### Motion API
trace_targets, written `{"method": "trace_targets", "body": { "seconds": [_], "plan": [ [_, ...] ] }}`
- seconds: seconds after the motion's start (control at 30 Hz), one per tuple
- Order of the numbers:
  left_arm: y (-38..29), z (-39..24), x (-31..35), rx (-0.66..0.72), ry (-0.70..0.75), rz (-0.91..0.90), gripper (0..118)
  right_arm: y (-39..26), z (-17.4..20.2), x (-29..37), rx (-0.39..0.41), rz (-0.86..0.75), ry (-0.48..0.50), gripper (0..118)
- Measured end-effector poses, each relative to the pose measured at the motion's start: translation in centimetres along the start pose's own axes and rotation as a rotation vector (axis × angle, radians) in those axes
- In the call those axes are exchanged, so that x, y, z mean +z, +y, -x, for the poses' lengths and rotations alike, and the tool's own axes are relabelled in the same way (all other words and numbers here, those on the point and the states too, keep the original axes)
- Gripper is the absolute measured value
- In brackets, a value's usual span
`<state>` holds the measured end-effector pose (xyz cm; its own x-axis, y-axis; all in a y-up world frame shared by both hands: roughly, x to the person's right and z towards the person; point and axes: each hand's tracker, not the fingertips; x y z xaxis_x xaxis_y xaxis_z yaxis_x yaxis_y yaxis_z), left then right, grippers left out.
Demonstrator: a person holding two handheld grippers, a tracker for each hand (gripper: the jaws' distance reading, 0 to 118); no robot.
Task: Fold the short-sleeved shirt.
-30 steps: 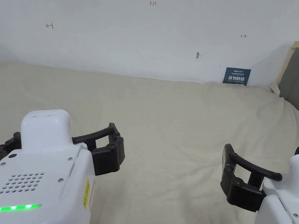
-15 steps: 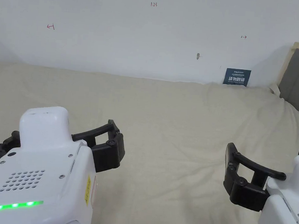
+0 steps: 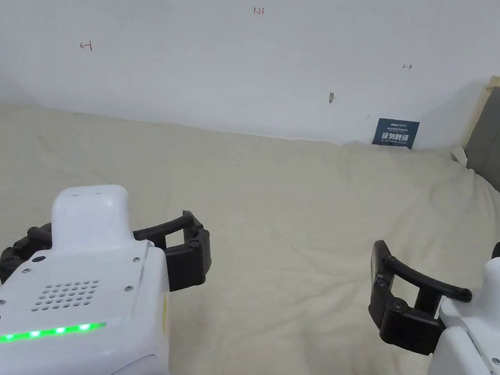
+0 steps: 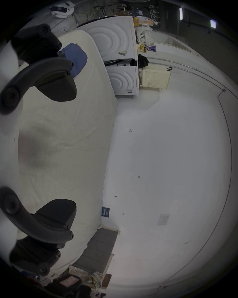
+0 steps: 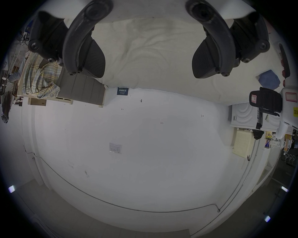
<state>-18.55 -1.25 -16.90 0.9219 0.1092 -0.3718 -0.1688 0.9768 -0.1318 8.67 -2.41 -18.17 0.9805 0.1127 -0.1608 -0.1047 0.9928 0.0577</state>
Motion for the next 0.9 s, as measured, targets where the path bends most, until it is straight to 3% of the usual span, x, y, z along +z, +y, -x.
{"method": "trace_targets", "body": {
  "seconds": [0.2, 0.9],
  "plan": [
    [0.02, 0.30, 0.32, 0.133, -0.153, 0.049, 118, 0.06, 0.01, -0.06, -0.002, 0.004, 0.001, 110],
    [0.32, 0.63, 0.16, 0.094, -0.067, 0.019, 118, -0.46, -0.32, -0.08, -0.028, 0.024, -0.002, 110]
  ]
}}
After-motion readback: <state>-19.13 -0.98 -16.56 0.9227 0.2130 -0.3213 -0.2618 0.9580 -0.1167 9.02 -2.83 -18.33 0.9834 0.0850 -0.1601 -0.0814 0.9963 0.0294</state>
